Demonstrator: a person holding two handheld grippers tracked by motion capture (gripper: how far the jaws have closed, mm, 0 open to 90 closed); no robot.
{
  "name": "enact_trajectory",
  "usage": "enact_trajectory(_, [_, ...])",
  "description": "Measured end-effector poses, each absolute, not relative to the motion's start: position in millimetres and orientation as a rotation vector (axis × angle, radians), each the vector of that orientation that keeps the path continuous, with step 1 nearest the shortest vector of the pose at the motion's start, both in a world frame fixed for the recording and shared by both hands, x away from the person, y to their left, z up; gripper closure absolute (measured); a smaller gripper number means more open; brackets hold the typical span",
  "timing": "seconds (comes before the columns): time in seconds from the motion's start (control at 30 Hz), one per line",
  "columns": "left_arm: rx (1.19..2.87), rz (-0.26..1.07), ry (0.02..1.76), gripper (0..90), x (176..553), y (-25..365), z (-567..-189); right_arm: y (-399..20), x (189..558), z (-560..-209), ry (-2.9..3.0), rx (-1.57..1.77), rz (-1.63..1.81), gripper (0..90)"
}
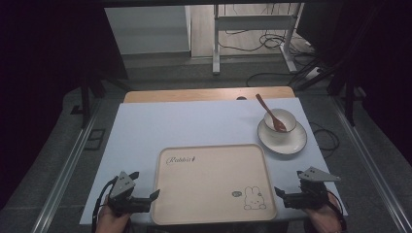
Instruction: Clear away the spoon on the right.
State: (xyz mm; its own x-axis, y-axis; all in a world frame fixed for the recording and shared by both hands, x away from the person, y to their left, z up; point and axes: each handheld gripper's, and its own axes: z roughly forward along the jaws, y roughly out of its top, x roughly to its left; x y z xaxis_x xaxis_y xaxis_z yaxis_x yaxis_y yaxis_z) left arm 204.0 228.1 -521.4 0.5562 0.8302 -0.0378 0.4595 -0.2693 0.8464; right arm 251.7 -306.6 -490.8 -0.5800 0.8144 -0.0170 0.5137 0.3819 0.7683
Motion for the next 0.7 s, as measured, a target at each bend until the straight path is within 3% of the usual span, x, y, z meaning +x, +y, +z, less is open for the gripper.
enact_trajectory(0.7, [1.921,0.534,1.034,3.5,203.5,227.2,-521.4,-311.3,259.2,-496.6,2.315,1.235,1.081,1.3])
